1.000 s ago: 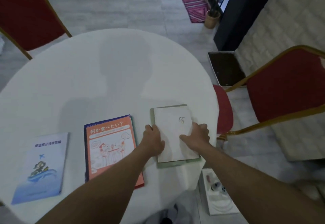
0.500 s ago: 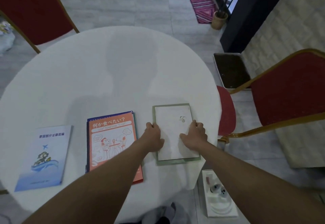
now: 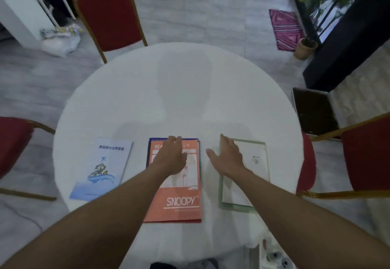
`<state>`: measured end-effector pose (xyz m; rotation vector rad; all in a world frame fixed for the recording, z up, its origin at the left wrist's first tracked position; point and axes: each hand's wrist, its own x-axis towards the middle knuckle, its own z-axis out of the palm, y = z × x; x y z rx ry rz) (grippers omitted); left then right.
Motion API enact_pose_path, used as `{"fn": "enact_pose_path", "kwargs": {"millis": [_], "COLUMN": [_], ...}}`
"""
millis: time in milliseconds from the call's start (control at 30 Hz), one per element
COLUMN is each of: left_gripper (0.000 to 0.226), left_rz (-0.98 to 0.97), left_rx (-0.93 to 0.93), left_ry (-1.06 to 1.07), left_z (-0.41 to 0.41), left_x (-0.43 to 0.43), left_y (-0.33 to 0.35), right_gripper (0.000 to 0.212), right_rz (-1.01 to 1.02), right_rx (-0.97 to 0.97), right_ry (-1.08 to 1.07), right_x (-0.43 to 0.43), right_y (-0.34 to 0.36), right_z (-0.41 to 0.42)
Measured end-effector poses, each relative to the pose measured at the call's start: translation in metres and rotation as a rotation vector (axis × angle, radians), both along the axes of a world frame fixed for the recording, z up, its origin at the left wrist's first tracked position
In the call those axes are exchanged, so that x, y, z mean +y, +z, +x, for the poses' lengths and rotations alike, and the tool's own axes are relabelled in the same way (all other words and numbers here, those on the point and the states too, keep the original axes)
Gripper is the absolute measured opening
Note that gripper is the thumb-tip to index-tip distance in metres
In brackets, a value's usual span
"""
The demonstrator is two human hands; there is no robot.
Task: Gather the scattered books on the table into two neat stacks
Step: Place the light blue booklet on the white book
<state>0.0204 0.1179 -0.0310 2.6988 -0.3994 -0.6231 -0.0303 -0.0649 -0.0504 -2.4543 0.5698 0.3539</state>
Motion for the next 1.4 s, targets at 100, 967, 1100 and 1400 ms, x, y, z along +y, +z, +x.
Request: {"fn": "enact_pose_path", "kwargs": {"millis": [100, 967, 1100, 1400], "left_gripper": [0.055, 0.046, 0.057, 0.037], "left_rz": [0.011, 0.199, 0.162, -0.159], "left_rx": [-0.020, 0.021, 0.063, 0.019], "left_ry": [0.065, 0.577, 0.699, 0.819], "left_z": [0.008, 0.011, 0.023, 0.036], "left_x": [0.031, 0.235, 0.234, 0.241], "left_y": [0.000, -0.066, -0.063, -0.045], "right_gripper": [0.085, 0.047, 0.052, 0.050], "right_rz": [0.026, -0.226, -0.250, -0.148], "right_rx": [-0.002, 0.016, 0.007, 0.092], "right_ry": [0.059, 0.660, 0.649, 0.590], "right_x": [0.030, 0.246, 0.251, 0.248], "right_y": [0.000, -0.060, -0.066, -0.058], "right_z": [0.016, 0.072, 0.072, 0.079]}}
